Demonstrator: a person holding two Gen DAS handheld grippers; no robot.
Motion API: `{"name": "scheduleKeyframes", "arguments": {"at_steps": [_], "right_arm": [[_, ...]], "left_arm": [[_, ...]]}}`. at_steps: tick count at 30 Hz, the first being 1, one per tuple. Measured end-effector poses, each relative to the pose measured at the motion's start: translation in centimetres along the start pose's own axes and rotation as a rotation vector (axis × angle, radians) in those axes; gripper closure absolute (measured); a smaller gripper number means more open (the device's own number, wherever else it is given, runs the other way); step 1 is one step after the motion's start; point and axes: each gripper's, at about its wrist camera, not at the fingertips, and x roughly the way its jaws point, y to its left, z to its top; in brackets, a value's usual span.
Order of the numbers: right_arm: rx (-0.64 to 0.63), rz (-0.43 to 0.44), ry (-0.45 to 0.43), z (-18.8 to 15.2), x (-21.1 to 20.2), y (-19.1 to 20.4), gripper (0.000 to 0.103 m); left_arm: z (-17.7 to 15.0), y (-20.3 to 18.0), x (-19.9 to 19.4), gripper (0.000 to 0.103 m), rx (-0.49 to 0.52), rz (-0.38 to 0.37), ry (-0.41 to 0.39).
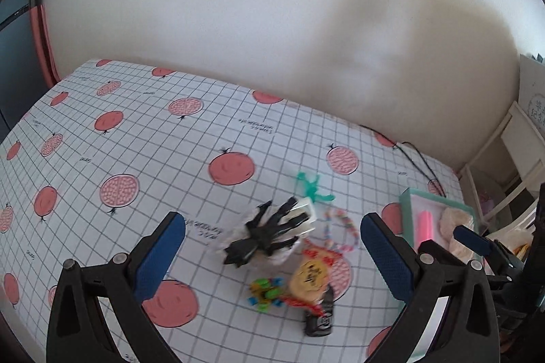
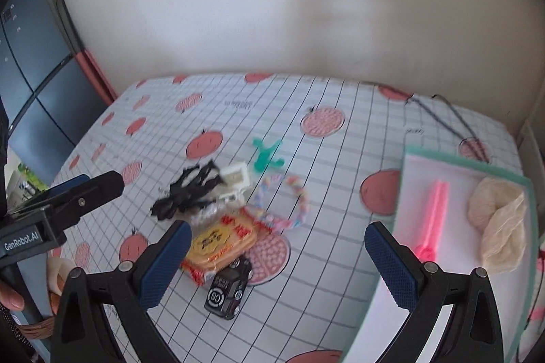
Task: Organize objects
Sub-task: 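Move both tools back toward the remaining toys on the table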
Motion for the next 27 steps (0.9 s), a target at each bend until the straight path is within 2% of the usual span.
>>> {"name": "scheduleKeyframes", "arguments": {"at_steps": [3,5,9,12,20,23,27], "right_arm": [[0.001,-0.004,0.054,-1.4,1.7,0.1,0.000],[0.007,0.011,0.096,-2.2,3.1,0.2,0.000],[0.034,0.038,0.151,-3.4,4.6,0.1,0.001],[0.019,0.050,0.167,-3.9,5.0,0.6,0.001],[-0.031,0.035,0.202,-5.1,6.0,2.0,0.003],[-0.040,0.035,0.215,-5.4,6.5,2.4,0.005],[-0.072,0.030,0.235,-5.8,7.2,3.0,0.007]], "left_arm": [[-1.3,1.1,0.9,0.001,0.014,-0.003,0.044],[-2.3,1.6,2.3,0.001,0.014,-0.010,0.115],[-4.0,2.8,4.8,0.001,-0.036,-0.004,0.225],[-4.7,3.4,5.9,0.001,-0.088,-0.015,0.271],[-5.7,2.8,6.6,0.001,-0.094,-0.005,0.311],[-5.8,2.3,6.6,0.001,-0.076,0.021,0.311],[-6.0,1.7,6.8,0.001,-0.070,0.012,0.316]]}}
